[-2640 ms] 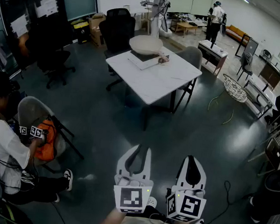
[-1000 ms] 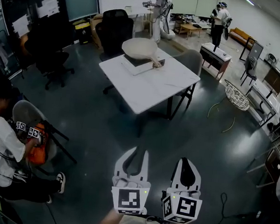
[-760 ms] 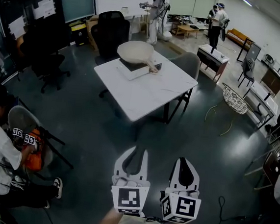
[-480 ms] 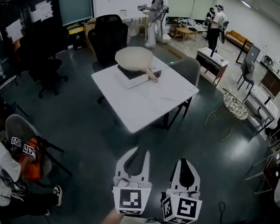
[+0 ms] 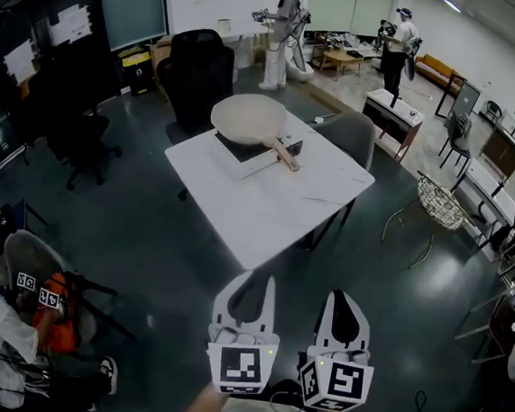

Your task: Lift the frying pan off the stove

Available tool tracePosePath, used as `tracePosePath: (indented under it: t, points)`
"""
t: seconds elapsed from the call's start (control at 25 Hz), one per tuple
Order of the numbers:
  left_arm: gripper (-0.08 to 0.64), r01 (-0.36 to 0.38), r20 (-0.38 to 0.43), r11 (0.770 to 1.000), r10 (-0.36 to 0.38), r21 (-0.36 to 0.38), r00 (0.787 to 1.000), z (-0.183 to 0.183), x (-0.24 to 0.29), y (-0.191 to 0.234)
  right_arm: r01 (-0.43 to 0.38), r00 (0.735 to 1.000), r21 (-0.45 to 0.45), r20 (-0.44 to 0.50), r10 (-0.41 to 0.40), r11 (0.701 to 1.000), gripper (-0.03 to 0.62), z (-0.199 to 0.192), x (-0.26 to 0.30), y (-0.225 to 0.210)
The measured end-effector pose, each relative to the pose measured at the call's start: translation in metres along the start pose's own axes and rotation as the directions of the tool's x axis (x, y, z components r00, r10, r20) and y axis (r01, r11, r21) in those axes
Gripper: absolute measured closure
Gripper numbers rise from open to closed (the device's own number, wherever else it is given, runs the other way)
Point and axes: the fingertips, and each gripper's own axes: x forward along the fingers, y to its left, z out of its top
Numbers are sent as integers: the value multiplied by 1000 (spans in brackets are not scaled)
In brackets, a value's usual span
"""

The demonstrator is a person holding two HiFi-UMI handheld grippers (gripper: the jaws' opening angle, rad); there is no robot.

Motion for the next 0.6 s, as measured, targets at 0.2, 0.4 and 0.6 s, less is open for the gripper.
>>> tracePosePath:
  t: [0.2,0.4,0.6]
  points:
    - [480,-1,-14,1000,1,-2,1000,-5,17,16,-8,1000,-4,-21,8,1000,560,-2,22,8]
    - [480,-13,-36,1000,12,-7,999,-14,39,23,-23,999,-14,-42,22,1000,560,-5,47,4]
    - [480,-47,-50,999,46,-26,998,-14,65,25,-55,997,-26,-59,53,998,560,-4,73,-7]
